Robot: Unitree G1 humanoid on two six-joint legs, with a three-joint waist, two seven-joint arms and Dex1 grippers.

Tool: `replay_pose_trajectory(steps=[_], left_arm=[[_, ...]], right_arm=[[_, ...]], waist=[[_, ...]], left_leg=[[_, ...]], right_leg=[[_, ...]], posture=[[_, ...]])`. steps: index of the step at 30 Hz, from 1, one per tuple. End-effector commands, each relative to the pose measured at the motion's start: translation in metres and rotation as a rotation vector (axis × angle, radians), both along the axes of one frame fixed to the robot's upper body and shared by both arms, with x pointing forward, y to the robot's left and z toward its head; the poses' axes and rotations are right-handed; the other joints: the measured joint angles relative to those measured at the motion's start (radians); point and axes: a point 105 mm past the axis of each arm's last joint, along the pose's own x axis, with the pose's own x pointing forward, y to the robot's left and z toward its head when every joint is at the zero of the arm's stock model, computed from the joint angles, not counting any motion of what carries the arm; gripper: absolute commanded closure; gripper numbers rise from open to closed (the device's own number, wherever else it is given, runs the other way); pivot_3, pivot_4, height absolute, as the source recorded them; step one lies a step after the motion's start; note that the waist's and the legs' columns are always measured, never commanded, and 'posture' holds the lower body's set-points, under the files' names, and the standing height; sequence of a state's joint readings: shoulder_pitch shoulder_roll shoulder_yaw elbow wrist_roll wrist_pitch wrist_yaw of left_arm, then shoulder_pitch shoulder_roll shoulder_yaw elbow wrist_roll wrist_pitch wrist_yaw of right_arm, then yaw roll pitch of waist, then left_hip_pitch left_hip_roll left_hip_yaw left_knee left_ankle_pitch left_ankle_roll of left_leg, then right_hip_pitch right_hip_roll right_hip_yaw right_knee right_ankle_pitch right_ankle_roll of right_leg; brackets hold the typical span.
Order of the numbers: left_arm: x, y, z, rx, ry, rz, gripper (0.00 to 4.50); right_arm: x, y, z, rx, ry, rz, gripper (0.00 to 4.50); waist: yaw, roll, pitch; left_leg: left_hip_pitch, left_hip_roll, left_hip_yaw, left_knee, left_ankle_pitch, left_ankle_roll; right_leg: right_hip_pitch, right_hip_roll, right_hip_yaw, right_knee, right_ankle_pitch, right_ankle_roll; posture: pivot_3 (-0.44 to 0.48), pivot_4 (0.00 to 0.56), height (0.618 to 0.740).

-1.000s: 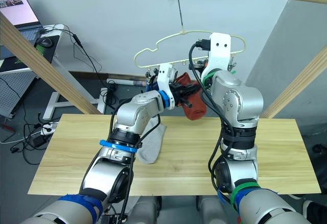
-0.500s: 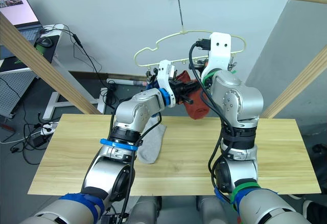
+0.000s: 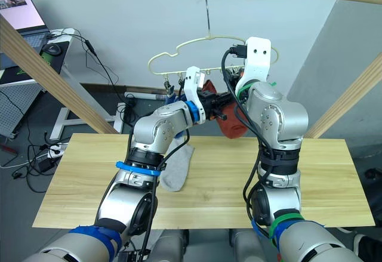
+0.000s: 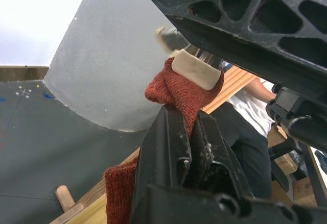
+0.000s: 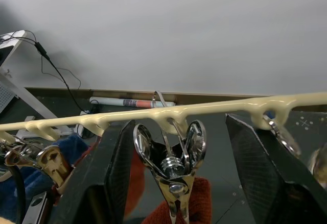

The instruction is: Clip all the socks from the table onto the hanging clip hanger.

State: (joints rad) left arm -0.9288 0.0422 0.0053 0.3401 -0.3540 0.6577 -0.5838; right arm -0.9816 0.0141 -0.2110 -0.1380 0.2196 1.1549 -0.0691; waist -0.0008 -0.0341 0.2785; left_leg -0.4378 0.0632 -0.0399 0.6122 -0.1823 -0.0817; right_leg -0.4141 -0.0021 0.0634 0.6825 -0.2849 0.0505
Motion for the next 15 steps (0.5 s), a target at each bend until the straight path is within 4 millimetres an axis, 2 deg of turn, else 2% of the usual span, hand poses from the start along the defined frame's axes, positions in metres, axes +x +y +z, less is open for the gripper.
replay_pose_trajectory(steps=[1,4,11,15], left_arm=[[-0.012,-0.007,0.012,0.005,-0.064,-0.059,3.73],[-0.014,-0.006,0.007,0.034,-0.075,-0.064,2.84],[-0.027,0.0,-0.008,0.105,-0.11,-0.09,0.63],[-0.033,0.006,-0.012,0.113,-0.116,-0.099,0.63]], right_arm=[[-0.012,0.005,0.022,0.02,-0.093,0.035,1.52],[-0.016,0.006,0.018,0.017,-0.082,0.052,1.52],[-0.039,0.015,-0.004,-0.047,-0.032,0.168,1.52],[-0.052,0.015,-0.018,-0.088,-0.013,0.205,1.52]], waist=[[0.0,0.0,0.0],[0.0,0.0,0.0],[-0.001,0.0,0.0],[-0.001,0.0,0.0]], left_leg=[[0.0,0.0,0.0,0.0,0.0,0.0],[0.0,0.0,0.0,0.0,0.0,0.0],[0.0,0.0,0.0,0.0,0.0,-0.001],[0.0,0.0,0.0,0.0,0.0,-0.001]], right_leg=[[0.0,0.0,0.0,0.0,0.0,0.0],[0.0,0.0,0.0,0.0,0.0,0.0],[0.0,0.0,0.0,0.0,0.0,0.0],[0.0,0.0,0.0,0.0,0.0,0.0]], posture=[[0.092,0.223,0.74],[0.092,0.223,0.74],[0.082,0.224,0.74],[0.082,0.224,0.74]])
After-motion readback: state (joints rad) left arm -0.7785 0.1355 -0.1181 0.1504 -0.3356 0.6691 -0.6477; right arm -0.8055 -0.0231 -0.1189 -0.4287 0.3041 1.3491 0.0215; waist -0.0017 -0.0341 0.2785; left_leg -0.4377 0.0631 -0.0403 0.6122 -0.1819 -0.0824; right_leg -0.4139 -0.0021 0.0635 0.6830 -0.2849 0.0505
